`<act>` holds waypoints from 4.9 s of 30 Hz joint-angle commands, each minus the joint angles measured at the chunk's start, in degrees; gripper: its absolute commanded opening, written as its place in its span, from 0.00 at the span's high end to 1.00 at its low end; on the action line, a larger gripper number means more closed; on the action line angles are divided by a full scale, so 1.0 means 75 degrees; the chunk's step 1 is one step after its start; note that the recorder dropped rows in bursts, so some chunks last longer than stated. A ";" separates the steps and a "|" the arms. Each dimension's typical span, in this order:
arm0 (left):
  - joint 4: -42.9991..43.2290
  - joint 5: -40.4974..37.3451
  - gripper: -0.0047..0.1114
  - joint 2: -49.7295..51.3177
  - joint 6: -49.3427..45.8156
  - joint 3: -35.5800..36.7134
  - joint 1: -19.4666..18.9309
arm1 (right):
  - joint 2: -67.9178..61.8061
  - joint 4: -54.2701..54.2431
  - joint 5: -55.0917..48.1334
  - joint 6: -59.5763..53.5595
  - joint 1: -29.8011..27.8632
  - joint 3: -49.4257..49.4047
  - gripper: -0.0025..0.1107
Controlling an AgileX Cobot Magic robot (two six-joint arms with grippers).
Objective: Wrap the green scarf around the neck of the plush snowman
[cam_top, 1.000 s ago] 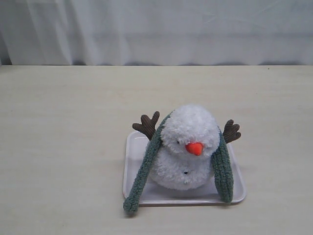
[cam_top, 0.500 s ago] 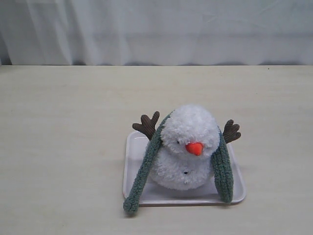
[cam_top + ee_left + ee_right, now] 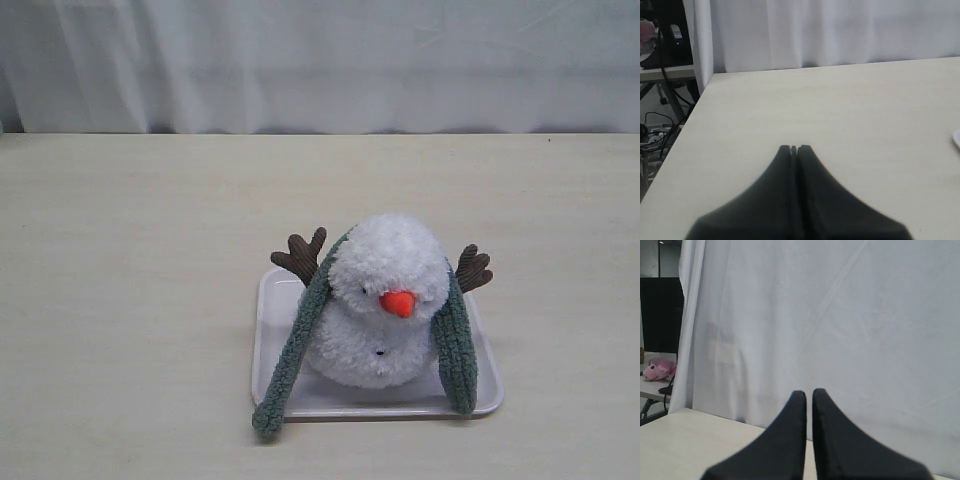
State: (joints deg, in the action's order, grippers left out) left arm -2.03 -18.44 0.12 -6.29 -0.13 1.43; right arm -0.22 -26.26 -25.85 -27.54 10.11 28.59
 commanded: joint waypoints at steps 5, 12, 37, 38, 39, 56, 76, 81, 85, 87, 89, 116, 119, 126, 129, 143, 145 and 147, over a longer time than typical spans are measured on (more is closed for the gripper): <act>-0.0011 -0.0004 0.96 -0.0016 0.0052 0.0017 -0.0013 | 0.0030 -0.0008 0.0037 0.0018 0.0007 -0.0037 0.94; -0.0025 -0.0021 0.96 -0.0016 0.0052 0.0017 -0.0013 | 0.0030 -0.0008 0.0037 0.0018 0.0007 -0.0037 0.94; -0.0012 -0.0007 0.96 -0.0016 0.0052 0.0017 -0.0013 | 0.0030 0.1761 0.0049 0.0259 0.0007 -0.0037 0.94; -0.0012 -0.0007 0.96 -0.0016 0.0052 0.0017 -0.0013 | 0.0030 0.2063 0.0049 0.0529 0.0007 -0.0037 0.94; -0.0012 -0.0007 0.96 -0.0016 0.0052 0.0017 -0.0013 | 0.0030 0.2412 0.0049 0.0909 0.0007 -0.0052 0.94; -0.0012 -0.0007 0.96 -0.0016 0.0052 0.0017 -0.0013 | 0.0030 0.4706 0.2739 0.3858 -0.0399 -0.3722 0.94; -0.0025 -0.0021 0.96 -0.0016 0.0052 0.0017 -0.0013 | 0.0030 0.4766 0.2278 0.4072 -0.1261 -0.3813 0.94; -0.0025 -0.0021 0.96 -0.0016 0.0052 0.0017 -0.0013 | 0.0030 0.4766 0.1188 0.4072 -0.1261 -0.3813 0.94; -0.0025 -0.0021 0.96 -0.0016 0.0052 0.0017 -0.0013 | 0.0030 0.4766 0.0807 0.4113 -0.1261 -0.3813 0.94; -0.0025 -0.0021 0.96 -0.0016 0.0052 0.0017 -0.0013 | 0.0030 0.4766 0.0807 0.4113 -0.1261 -0.3813 0.94; -0.0025 -0.0021 0.96 -0.0016 0.0052 0.0017 -0.0013 | 0.0030 0.4766 0.0807 0.4121 -0.1261 -0.3813 0.94; -0.0025 -0.0007 0.96 -0.0016 0.0052 0.0017 -0.0013 | 0.0030 0.4766 0.0746 0.4124 -0.1261 -0.3813 0.94; -0.0025 -0.0007 0.96 -0.0016 0.0052 0.0017 -0.0013 | 0.0030 0.4766 0.0746 0.4124 -0.1261 -0.3813 0.94; -0.0025 -0.0007 0.96 -0.0016 0.0052 0.0017 -0.0013 | 0.0030 0.4766 0.0746 0.4124 -0.1261 -0.3813 0.94; -0.0025 -0.0007 0.96 -0.0016 0.0052 0.0017 -0.0013 | 0.0030 0.4766 0.0746 0.4124 -0.1261 -0.3813 0.94; -0.0025 -0.0021 0.96 -0.0016 0.0052 0.0017 -0.0013 | 0.0030 0.4766 0.0746 0.4124 -0.1261 -0.3813 0.94; -0.0025 -0.0021 0.96 -0.0016 0.0052 0.0017 -0.0013 | 0.0030 0.4766 0.0746 0.4124 -0.1261 -0.3813 0.94; -0.0025 -0.0021 0.96 -0.0016 0.0052 0.0017 -0.0013 | 0.0030 0.4766 0.0746 0.4124 -0.1261 -0.3813 0.94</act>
State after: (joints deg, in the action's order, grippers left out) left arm -2.03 -18.91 0.12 -6.19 -0.13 1.43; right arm -0.23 9.09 -20.27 3.03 0.91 0.20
